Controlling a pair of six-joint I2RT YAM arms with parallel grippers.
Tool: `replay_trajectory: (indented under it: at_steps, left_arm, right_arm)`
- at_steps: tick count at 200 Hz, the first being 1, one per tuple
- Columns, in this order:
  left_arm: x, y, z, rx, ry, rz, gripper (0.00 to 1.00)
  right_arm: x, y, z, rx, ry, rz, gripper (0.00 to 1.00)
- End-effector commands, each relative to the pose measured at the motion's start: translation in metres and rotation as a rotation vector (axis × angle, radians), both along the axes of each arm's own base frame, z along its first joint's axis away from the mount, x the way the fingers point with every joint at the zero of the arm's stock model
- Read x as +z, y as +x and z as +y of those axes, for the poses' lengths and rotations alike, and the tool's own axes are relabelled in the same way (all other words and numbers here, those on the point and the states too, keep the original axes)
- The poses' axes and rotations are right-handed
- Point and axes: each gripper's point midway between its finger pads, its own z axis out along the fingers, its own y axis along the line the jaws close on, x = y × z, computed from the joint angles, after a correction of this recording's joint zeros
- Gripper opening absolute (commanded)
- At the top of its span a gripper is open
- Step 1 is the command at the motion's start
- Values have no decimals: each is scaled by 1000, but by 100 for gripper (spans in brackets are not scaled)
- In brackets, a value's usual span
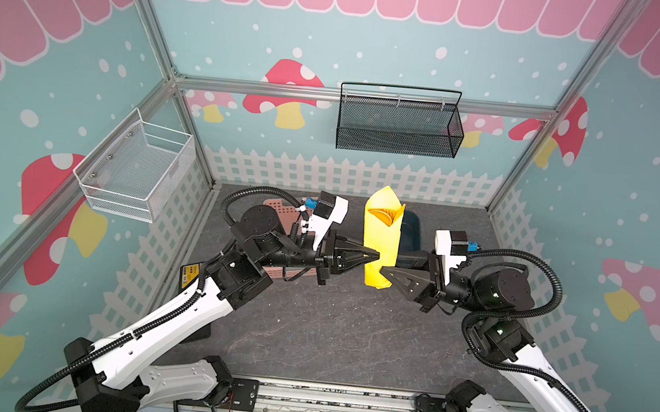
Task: Place the utensils on the paper napkin and roll it up
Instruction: 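Release the cone with the right gripper and draw it back while the left holds, then carry the napkin roll with the left gripper over the pink basket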
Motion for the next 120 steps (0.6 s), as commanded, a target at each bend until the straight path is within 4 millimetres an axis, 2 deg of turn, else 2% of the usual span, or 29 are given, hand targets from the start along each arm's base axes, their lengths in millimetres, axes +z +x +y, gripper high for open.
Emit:
replay_trajectory:
  at_steps: [1, 71, 97, 120]
  left_arm:
    - [9, 0, 7, 28, -12, -33, 5]
    - [-2, 19, 15, 109, 40, 4, 4]
    - [-9, 35, 24, 173, 72, 36, 4]
    - [-23, 57, 38, 247, 116, 98, 3]
  right_arm:
    - [3, 0, -3, -18, 10, -19, 35]
    - [-1, 3, -7, -63, -4, -3, 40]
    - [-4, 7, -8, -88, -18, 5, 42]
    - [-11, 16, -7, -123, -42, 27, 42]
